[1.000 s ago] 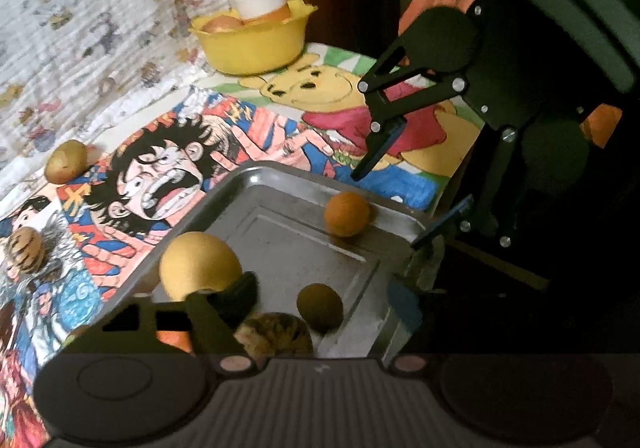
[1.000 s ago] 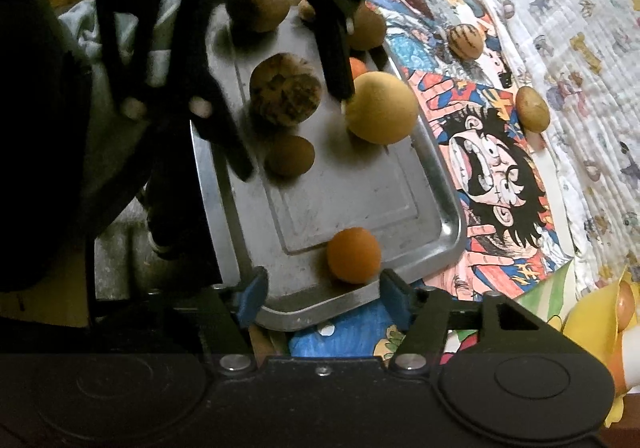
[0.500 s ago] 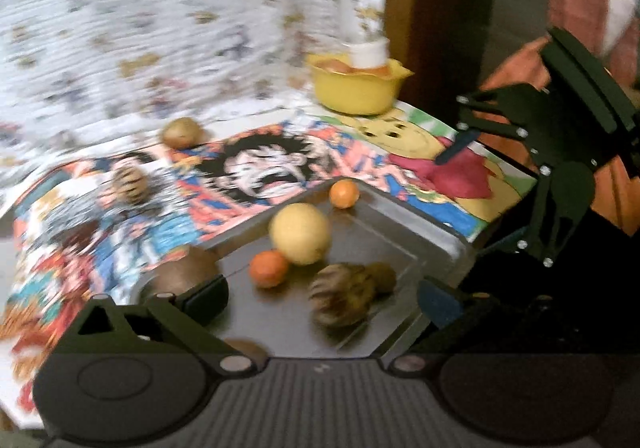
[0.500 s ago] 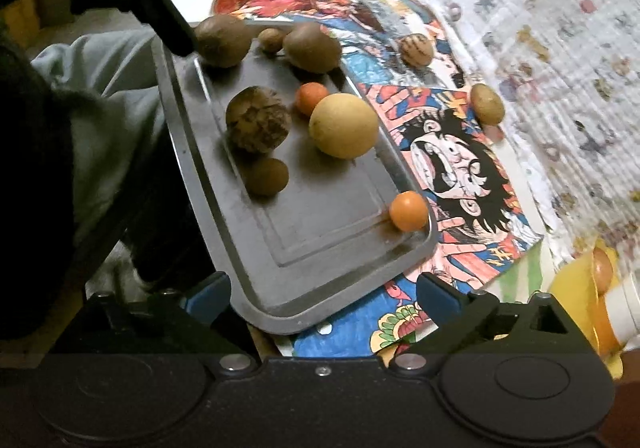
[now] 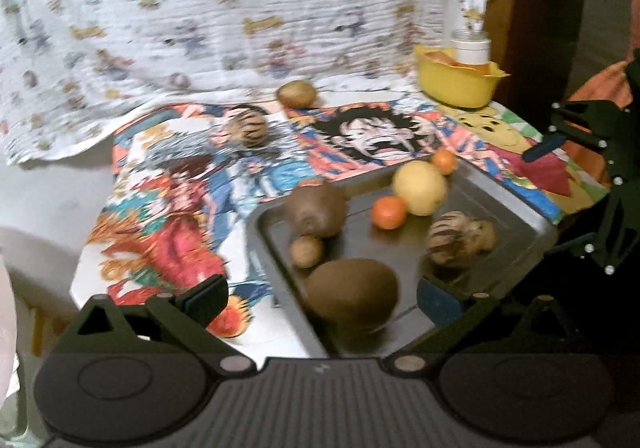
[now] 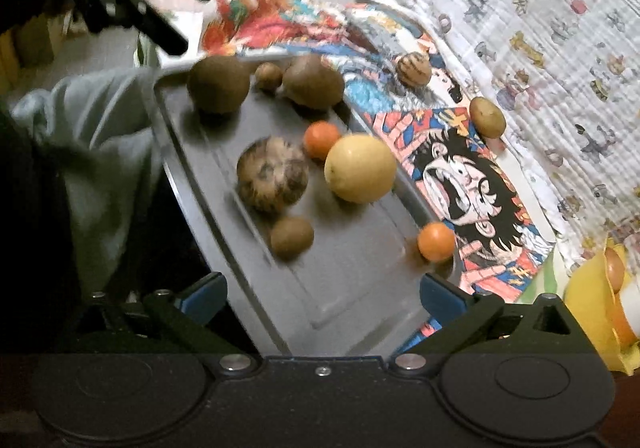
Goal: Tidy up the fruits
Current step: 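Lift both grippers away from the tray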
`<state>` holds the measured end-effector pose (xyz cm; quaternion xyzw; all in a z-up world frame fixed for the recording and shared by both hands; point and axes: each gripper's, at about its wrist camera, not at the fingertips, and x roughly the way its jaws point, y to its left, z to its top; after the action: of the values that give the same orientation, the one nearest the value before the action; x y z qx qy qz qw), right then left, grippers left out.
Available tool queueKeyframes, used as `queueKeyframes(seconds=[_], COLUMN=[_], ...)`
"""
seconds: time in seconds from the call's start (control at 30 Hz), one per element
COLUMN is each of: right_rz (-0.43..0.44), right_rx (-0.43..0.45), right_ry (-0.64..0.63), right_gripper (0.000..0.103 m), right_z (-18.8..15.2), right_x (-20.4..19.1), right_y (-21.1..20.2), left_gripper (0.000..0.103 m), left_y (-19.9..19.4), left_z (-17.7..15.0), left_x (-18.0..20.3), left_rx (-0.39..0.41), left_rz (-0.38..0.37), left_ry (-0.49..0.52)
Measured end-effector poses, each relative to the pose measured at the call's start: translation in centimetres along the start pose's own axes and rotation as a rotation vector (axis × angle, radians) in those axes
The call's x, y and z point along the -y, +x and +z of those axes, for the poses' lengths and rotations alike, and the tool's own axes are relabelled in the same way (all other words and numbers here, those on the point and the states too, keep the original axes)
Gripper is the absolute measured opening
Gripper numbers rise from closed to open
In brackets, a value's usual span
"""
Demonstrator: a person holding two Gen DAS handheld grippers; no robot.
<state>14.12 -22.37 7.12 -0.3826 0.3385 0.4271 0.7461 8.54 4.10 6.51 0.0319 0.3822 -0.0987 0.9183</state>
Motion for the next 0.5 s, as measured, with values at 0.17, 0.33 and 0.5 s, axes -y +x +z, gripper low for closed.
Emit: queueKeyframes(seconds=[0.17, 0.33, 0.5], right_rz=[0.028, 0.014, 0.015], right_rx=[0.064, 0.097, 0.118], right_ry=[0.1, 0.165, 0.2], right_gripper=[0.102, 0.102, 0.102], right_z=[1.4, 2.5, 3.1], right_x=[1.2, 2.8, 4.3], right_y=[0.2, 1.2, 2.6], left_gripper=[0.102, 0.102, 0.102], left_y=[0.4, 1.2, 2.2], left_z=[0.2, 0.9, 1.7], left_x=[-2.0, -3.7, -5.0], left_rx=[-0.006, -0.029, -0.044], left_rz=[0.032, 0.066, 0.087], left_ry=[-0.057, -0.103, -0.138])
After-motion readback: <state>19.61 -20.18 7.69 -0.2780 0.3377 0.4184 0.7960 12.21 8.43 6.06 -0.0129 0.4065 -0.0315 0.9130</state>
